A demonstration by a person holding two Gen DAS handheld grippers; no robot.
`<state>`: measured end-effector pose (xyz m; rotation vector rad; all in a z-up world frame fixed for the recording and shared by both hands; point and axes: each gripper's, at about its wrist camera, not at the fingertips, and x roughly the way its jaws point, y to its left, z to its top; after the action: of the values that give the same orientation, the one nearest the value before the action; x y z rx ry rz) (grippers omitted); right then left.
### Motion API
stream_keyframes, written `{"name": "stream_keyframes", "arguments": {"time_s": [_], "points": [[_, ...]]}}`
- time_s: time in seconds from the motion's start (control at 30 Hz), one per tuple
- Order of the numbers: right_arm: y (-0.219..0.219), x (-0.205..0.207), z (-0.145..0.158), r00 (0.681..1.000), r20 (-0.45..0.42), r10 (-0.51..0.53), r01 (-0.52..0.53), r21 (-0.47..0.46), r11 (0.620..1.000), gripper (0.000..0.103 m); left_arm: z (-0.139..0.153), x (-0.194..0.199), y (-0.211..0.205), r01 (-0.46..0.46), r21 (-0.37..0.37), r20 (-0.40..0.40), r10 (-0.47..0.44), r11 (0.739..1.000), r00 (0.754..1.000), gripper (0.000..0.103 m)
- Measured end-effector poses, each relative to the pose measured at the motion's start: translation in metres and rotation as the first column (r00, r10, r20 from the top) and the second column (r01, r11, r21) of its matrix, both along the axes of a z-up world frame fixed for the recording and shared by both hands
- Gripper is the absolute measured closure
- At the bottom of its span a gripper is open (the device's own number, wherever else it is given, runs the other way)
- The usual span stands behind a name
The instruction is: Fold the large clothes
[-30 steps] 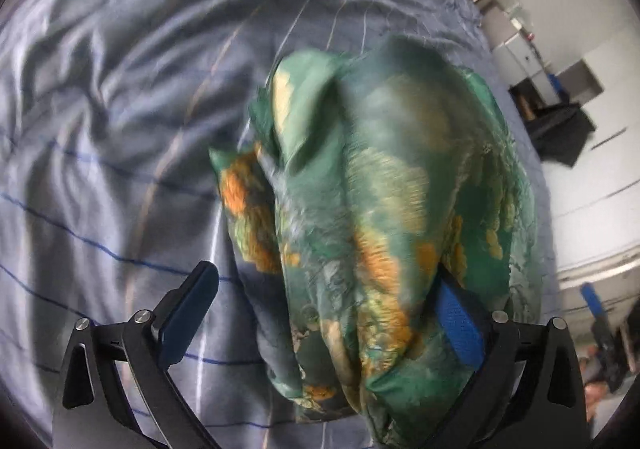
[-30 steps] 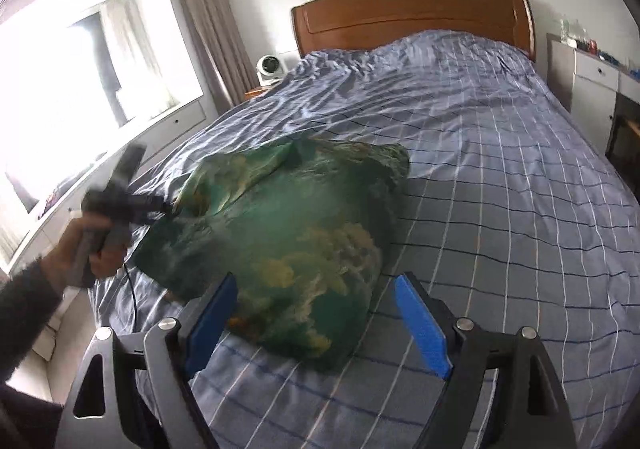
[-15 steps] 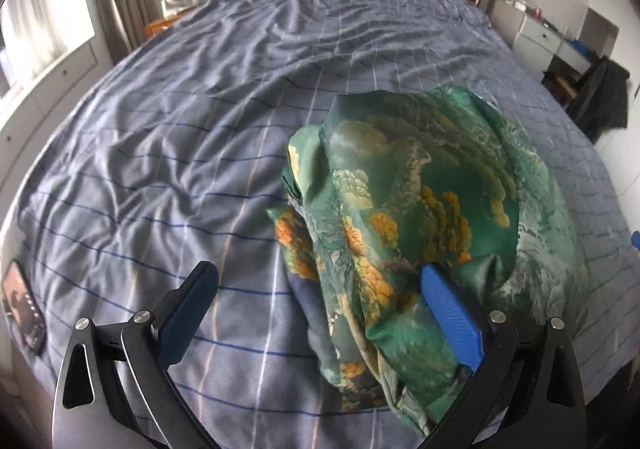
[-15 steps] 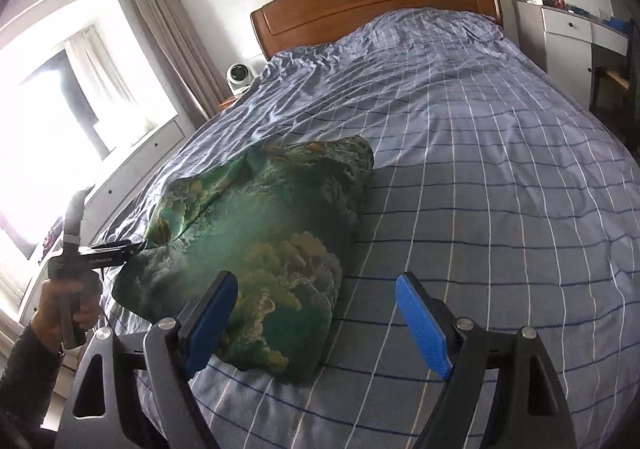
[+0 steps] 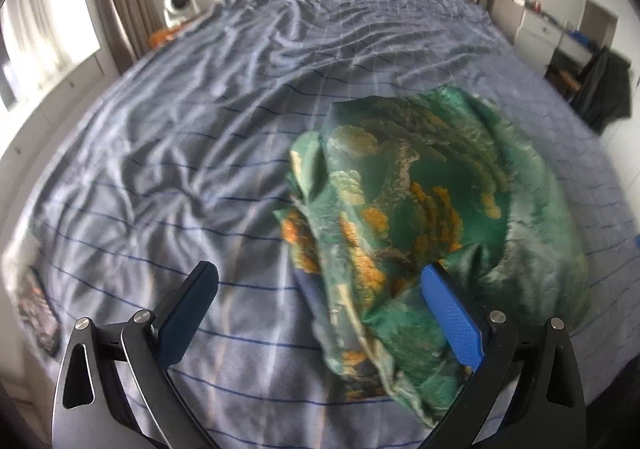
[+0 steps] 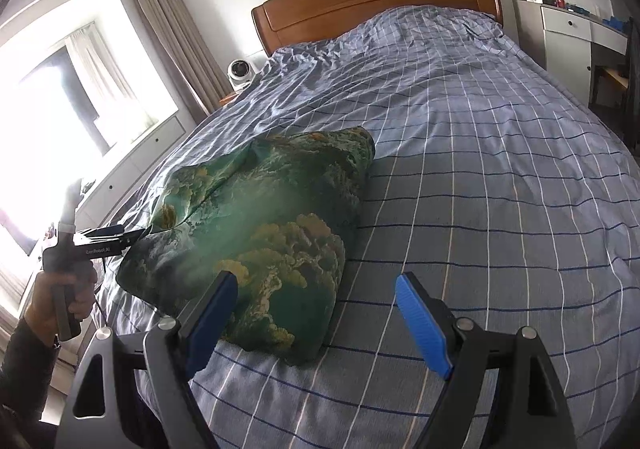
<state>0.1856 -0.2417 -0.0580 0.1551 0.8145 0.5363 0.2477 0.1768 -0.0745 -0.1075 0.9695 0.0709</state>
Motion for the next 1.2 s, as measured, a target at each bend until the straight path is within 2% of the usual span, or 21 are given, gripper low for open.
{"name": "stream_keyframes", "arguments": {"time_s": [0.03,0.07,0.1,0.13,0.17,0.2,0.3,0.4,0.57,0.73,0.8,0.87,0.93,0.97,1.03,1.07,1.1,1.13,1.2], "points": [[0.0,0.0,0.0,1.0,-0.001,0.001,-0.001,0.001,1.0,0.02,0.0,0.001,0.008,0.002,-0.101,0.0,-0.002,0.995,1.0,0.002],[-0.001,-0.001,-0.001,1.0,0.0,0.003,-0.003,0.002,1.0,0.02,-0.003,0.004,0.021,0.009,-0.255,-0.002,-0.009,0.967,1.0,0.002],[-0.001,-0.001,-0.001,1.0,0.0,0.005,-0.005,0.002,1.0,0.02,-0.008,0.007,0.029,0.014,-0.354,-0.013,-0.02,0.935,1.0,0.002],[-0.002,0.0,-0.001,1.0,-0.001,0.004,-0.004,0.001,1.0,0.02,-0.019,0.014,0.041,0.004,-0.479,-0.05,-0.032,0.878,0.998,0.002],[-0.002,0.002,-0.001,1.0,-0.004,0.004,-0.004,0.001,1.0,0.02,-0.029,0.021,0.046,-0.021,-0.524,-0.088,-0.029,0.852,0.996,0.002],[-0.002,0.005,-0.002,1.0,-0.009,0.003,-0.003,0.001,1.0,0.02,-0.037,0.028,0.048,-0.037,-0.533,-0.116,-0.03,0.845,0.993,0.002],[0.0,0.014,-0.006,0.999,-0.032,0.002,-0.002,0.003,1.0,0.02,-0.059,0.046,0.037,-0.012,-0.526,-0.162,-0.087,0.85,0.983,0.002],[0.008,0.03,-0.013,0.996,-0.085,0.009,-0.009,0.003,1.0,0.02,-0.076,0.056,0.033,-0.017,-0.5,-0.177,-0.083,0.866,0.981,0.0],[0.023,0.06,-0.031,0.983,-0.16,0.084,-0.074,0.066,0.995,0.02,-0.092,0.056,0.041,-0.019,-0.546,-0.164,-0.085,0.838,0.983,0.0],[0.041,0.094,-0.084,0.934,-0.307,0.18,-0.145,0.132,0.981,0.02,-0.11,0.058,0.045,-0.02,-0.586,-0.169,-0.098,0.81,0.981,0.0],[0.044,0.103,-0.104,0.908,-0.338,0.245,-0.165,0.25,0.954,0.02,-0.118,0.059,0.051,-0.013,-0.62,-0.159,-0.109,0.785,0.981,0.0],[0.045,0.116,-0.119,0.88,-0.375,0.291,-0.146,0.37,0.917,0.014,-0.12,0.061,0.053,-0.001,-0.629,-0.15,-0.121,0.777,0.981,0.0],[0.051,0.126,-0.132,0.858,-0.415,0.302,-0.114,0.419,0.901,0.011,-0.12,0.061,0.055,0.009,-0.626,-0.14,-0.124,0.779,0.982,0.0],[0.057,0.131,-0.136,0.855,-0.423,0.299,-0.102,0.427,0.898,0.01,-0.12,0.061,0.054,0.011,-0.623,-0.138,-0.124,0.782,0.983,0.0],[0.073,0.13,-0.126,0.879,-0.39,0.273,-0.132,0.35,0.927,0.012,-0.117,0.06,0.05,0.003,-0.607,-0.143,-0.113,0.795,0.983,0.0],[0.085,0.124,-0.114,0.906,-0.34,0.253,-0.169,0.259,0.951,0.014,-0.114,0.061,0.045,-0.002,-0.589,-0.142,-0.102,0.808,0.985,0.008],[0.095,0.116,-0.102,0.926,-0.285,0.248,-0.201,0.185,0.962,0.015,-0.107,0.058,0.042,0.011,-0.582,-0.118,-0.098,0.813,0.988,0.036],[0.103,0.107,-0.093,0.939,-0.235,0.25,-0.225,0.128,0.966,0.018,-0.1,0.057,0.039,0.016,-0.581,-0.106,-0.095,0.814,0.99,0.041],[0.116,0.089,-0.074,0.954,-0.138,0.267,-0.264,0.035,0.964,0.021,-0.081,0.054,0.034,0.034,-0.55,-0.076,-0.091,0.835,0.993,0.054]]}}
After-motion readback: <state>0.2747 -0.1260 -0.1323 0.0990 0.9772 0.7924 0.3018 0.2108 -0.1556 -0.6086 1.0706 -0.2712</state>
